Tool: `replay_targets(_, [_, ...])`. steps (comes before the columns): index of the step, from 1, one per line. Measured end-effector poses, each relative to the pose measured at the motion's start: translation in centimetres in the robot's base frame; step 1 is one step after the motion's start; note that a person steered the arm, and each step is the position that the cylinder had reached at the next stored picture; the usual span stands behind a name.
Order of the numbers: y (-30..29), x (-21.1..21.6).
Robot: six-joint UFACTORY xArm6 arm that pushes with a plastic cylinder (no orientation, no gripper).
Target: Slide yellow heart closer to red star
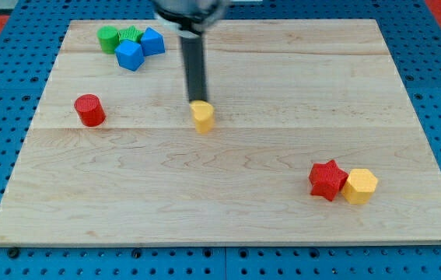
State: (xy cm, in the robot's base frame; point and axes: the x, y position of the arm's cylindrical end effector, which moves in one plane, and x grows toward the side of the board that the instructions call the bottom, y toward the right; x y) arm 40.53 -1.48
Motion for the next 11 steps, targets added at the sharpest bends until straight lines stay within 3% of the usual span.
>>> replay_targets(2, [-7.9, -3.2])
replay_targets(3, [-3.3, -3.8])
replay_targets(4, [-2.7, 1.4])
replay_targets(5, [-1.5, 3.5])
replay_targets(7, [10.8, 5.1])
replay_targets(9, [6.5, 6.0])
replay_targets(10, [1.3, 4.7])
replay_targets(11, [1.8, 8.5])
